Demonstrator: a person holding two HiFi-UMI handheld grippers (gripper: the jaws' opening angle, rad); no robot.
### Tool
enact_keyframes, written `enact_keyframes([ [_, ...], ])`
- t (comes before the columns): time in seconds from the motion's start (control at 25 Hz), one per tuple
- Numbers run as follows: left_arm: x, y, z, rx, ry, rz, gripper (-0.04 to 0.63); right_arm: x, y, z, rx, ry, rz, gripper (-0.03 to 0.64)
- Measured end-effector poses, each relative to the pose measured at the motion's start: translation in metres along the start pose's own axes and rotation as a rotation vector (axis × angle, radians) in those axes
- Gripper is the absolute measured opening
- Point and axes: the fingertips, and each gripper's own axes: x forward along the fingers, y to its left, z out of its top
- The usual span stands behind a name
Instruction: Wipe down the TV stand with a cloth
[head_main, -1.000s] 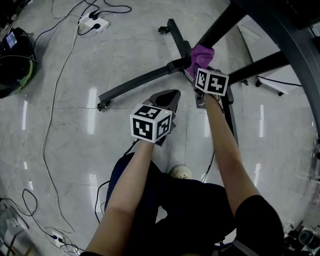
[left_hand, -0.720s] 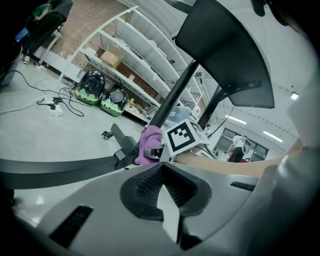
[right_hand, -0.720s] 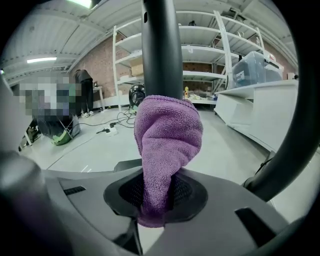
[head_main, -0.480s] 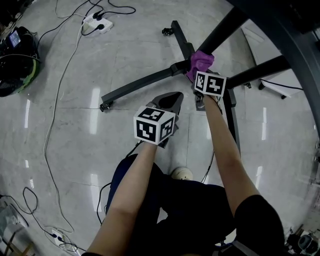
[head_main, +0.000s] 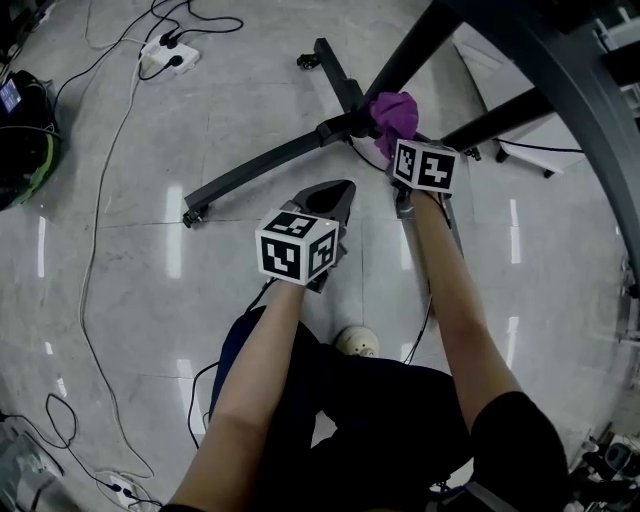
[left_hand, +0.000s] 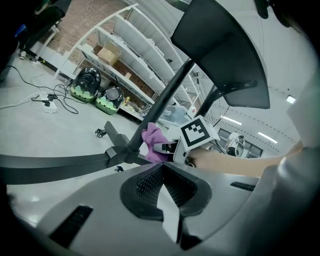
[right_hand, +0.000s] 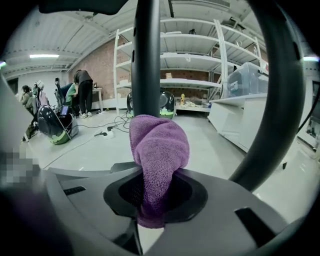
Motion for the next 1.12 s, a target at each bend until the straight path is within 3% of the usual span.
enact_keyframes([
  [0.2,-0.003,-0.016,0.003,0.017,-0.002,-0.035,0.007,-0.036,-0.016,0.046,0.030,-0.129,-0.026,0.089],
  [0.44,-0.013,-0.013,0.011,0.015,-0.020,-0.027,0.007,-0.088,-0.035,0.128,0.046,-0.361,-0.078,0.090],
  [0.68,-0.021,-0.002,0.016,0.013,-0.026,-0.005,0.007,-0.112,-0.034,0.178,0.162,-0.522,-0.062,0.089],
  [0.8,-0.024,0.003,0.017,0.013,-0.028,0.007,0.006,-0.093,-0.031,0.165,0.203,-0.492,-0.046,0.089],
  [1.12,-0.023,0.017,0.012,0.023,-0.003,0.029,0.006,0.002,-0.034,0.056,0.239,-0.165,-0.062,0.089],
])
